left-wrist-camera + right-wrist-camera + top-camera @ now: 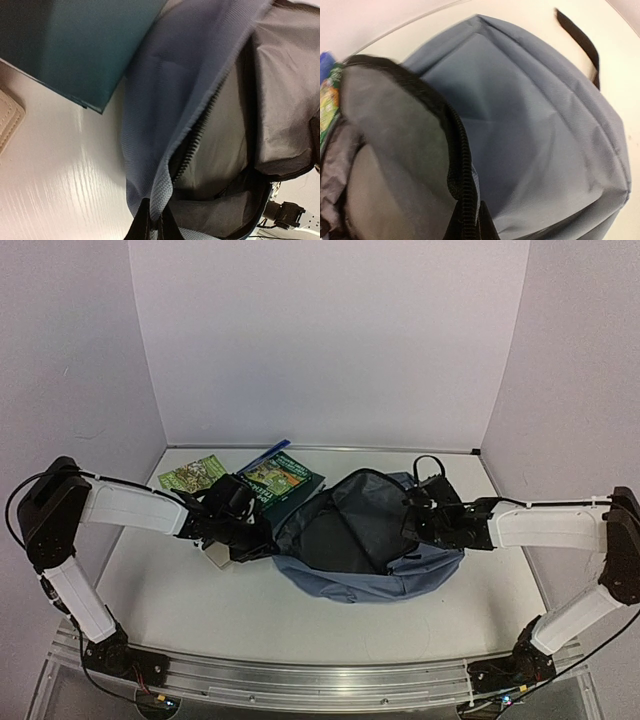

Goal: Pack the student bag
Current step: Adjust the student bag at the center of the board.

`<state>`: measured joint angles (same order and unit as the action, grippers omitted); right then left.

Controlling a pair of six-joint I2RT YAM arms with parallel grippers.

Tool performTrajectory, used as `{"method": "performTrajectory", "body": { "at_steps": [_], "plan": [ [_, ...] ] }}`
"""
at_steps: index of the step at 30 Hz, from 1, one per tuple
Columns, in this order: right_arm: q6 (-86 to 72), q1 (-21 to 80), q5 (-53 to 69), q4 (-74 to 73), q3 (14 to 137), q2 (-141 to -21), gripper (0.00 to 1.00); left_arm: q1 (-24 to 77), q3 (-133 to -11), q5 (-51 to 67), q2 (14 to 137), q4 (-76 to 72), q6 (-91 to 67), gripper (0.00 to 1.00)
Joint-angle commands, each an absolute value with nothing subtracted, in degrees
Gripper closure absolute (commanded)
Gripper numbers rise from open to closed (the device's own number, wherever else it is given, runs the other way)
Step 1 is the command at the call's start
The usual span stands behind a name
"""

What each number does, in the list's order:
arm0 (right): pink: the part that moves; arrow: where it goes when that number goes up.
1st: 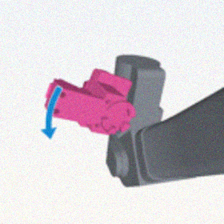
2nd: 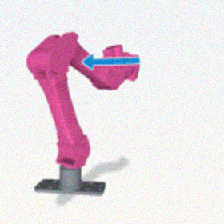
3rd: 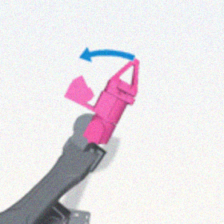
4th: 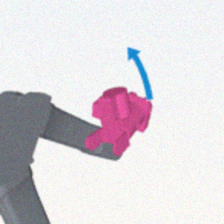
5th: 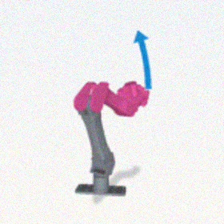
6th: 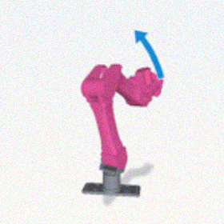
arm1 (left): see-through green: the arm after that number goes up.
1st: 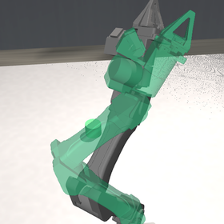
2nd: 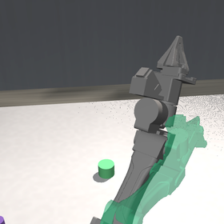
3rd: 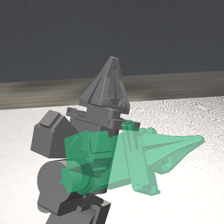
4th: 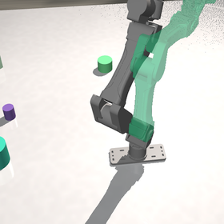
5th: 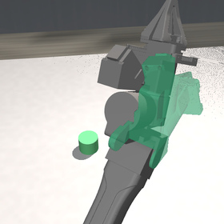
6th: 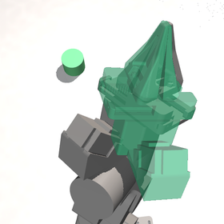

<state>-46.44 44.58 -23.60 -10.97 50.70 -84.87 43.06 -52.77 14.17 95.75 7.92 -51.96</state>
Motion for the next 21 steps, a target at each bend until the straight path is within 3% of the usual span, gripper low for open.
{"method": "performTrajectory", "body": {
  "at_steps": [1, 13, 21],
  "plan": [
    [-51.0, 39.9, -23.3, -11.4, 46.1, -82.6, 1.00, 41.3, -52.7, 12.1, 97.5, 6.5, -51.3, 1.00],
    [-47.5, 29.4, -17.6, -11.0, 46.4, -76.3, 1.00, 39.3, -60.4, 12.6, 100.1, 9.2, -44.7, 1.00],
    [-41.2, 29.0, -12.6, -10.6, 47.4, -70.7, 0.99, 38.3, -65.2, 17.9, 103.2, 7.7, -40.1, 1.00]
  ]
}}
